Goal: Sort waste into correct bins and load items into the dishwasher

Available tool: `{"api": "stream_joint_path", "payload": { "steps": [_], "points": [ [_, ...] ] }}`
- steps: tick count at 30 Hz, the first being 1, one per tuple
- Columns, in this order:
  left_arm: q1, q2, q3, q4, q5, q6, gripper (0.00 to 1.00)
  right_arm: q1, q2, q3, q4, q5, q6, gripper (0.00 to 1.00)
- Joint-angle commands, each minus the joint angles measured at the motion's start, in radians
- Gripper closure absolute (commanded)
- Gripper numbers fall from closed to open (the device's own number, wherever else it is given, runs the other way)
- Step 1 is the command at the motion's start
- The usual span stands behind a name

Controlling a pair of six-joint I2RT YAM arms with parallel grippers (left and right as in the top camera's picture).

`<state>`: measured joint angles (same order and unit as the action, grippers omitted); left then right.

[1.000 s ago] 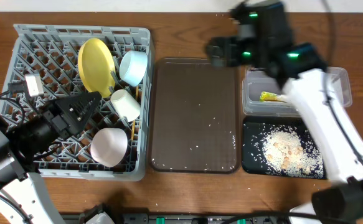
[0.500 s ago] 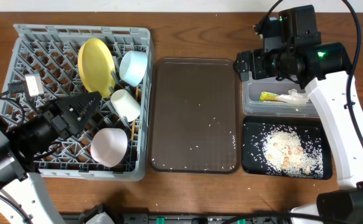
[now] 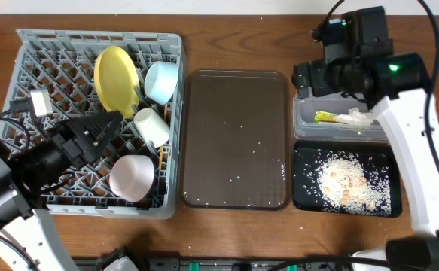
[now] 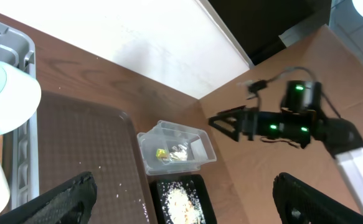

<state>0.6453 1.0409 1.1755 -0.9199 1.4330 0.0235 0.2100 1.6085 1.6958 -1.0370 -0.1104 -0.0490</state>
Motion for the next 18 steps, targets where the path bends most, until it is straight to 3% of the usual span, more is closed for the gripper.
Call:
{"api": "stream_joint_path", "payload": {
  "steps": [1, 12, 18],
  "points": [
    [0.002, -0.001, 0.006, -0.003, 0.005, 0.006, 0.08, -0.024, -0.16, 0.003, 0.025, 0.018, -0.177, 0.01],
    [0.002, -0.001, 0.006, -0.003, 0.005, 0.006, 0.09, -0.121, -0.566, -0.038, 0.039, 0.088, -0.185, 0.01],
    [0.002, -0.001, 0.006, -0.003, 0.005, 0.006, 0.09, -0.121, -0.909, -0.282, 0.084, 0.115, -0.185, 0.01]
  ]
}}
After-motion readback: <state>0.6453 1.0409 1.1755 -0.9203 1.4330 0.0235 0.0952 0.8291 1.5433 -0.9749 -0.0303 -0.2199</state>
